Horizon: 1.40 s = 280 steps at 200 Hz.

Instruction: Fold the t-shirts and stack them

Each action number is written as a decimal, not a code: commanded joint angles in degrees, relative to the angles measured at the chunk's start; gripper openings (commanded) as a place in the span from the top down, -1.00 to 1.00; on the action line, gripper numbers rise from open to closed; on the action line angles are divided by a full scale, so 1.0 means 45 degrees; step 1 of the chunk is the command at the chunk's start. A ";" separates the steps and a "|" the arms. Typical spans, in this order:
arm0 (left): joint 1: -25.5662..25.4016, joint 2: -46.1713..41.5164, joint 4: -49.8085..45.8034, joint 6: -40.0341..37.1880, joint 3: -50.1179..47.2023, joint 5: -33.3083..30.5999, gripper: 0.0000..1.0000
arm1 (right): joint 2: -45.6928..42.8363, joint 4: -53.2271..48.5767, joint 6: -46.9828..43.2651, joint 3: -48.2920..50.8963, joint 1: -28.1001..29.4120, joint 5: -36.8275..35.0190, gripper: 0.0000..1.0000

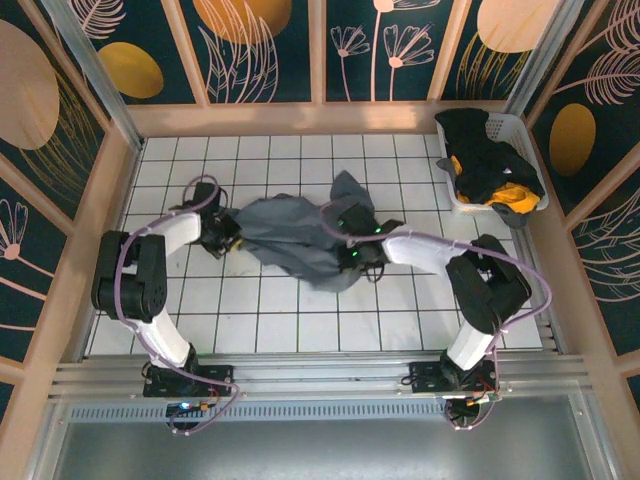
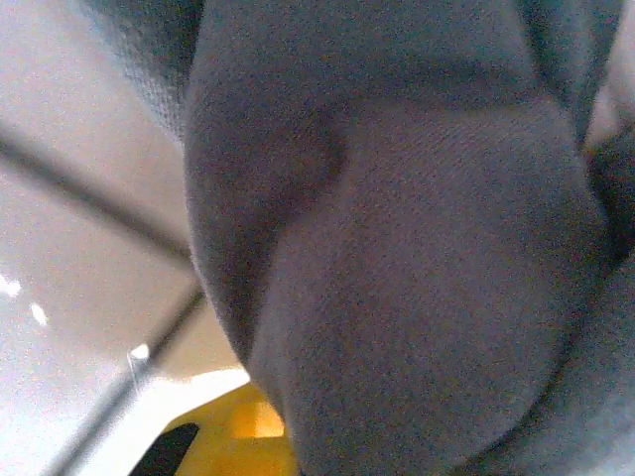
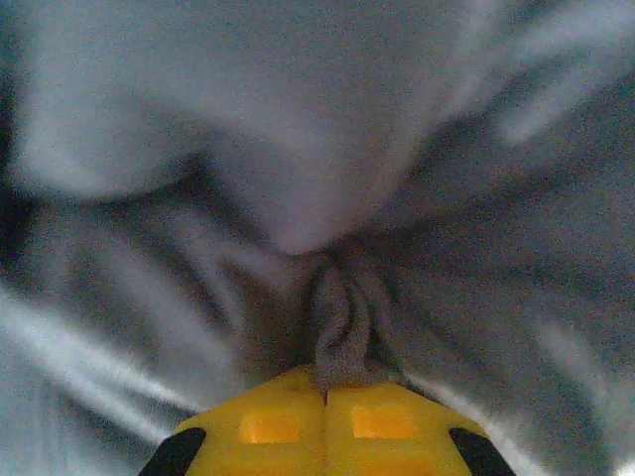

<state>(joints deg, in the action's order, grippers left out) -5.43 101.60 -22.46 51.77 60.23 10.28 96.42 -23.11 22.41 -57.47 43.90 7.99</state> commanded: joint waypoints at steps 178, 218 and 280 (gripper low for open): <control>-0.3143 -0.4982 -0.4718 -0.0500 -0.4203 0.1562 -0.37 | 0.1732 -0.0581 0.1423 -0.2528 -0.3330 -0.0337 -0.10; -0.3399 -0.4311 -0.2163 0.0824 -0.4417 0.2545 -0.18 | 0.2453 -0.0436 0.1702 -0.2661 -0.3339 0.0014 0.23; -0.3600 -0.4707 -0.2539 0.1732 -0.2597 0.0980 1.00 | 0.1537 0.0091 0.2582 -0.2267 -0.3857 0.0022 1.00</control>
<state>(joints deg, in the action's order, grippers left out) -21.67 84.05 -31.94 57.17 42.30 19.79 107.02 -23.81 31.73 -68.31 28.14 8.64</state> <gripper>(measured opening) 0.046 0.047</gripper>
